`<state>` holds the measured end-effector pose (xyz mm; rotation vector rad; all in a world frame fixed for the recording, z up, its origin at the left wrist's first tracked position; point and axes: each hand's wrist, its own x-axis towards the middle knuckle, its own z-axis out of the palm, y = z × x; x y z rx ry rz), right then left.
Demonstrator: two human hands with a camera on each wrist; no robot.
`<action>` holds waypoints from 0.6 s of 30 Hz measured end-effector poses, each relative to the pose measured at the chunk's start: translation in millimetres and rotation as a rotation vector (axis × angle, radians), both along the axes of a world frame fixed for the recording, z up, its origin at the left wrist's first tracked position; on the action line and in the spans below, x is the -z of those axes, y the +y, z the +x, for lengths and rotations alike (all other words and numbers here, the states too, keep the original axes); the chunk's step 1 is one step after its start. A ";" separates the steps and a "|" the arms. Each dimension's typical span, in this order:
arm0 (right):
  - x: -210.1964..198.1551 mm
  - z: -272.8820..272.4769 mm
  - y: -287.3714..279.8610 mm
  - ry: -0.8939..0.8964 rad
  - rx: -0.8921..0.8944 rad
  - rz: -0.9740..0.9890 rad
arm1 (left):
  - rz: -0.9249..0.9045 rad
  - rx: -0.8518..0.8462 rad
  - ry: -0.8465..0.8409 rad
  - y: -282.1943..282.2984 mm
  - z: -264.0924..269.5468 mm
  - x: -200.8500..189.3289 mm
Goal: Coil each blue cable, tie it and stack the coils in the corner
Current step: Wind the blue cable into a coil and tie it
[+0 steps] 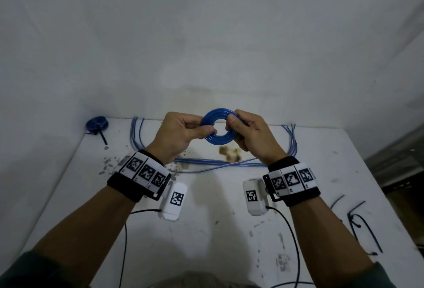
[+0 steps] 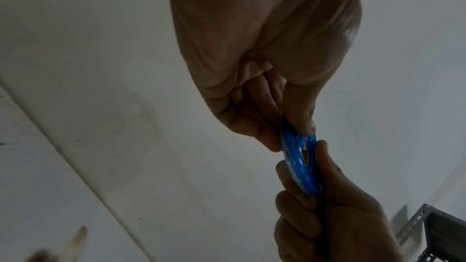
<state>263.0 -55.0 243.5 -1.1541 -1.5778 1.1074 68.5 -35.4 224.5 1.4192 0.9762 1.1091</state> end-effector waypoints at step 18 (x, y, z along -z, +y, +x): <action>25.0 -69.1 -10.1 0.644 0.554 0.135 | -0.242 -0.075 -0.316 -18.6 19.6 6.0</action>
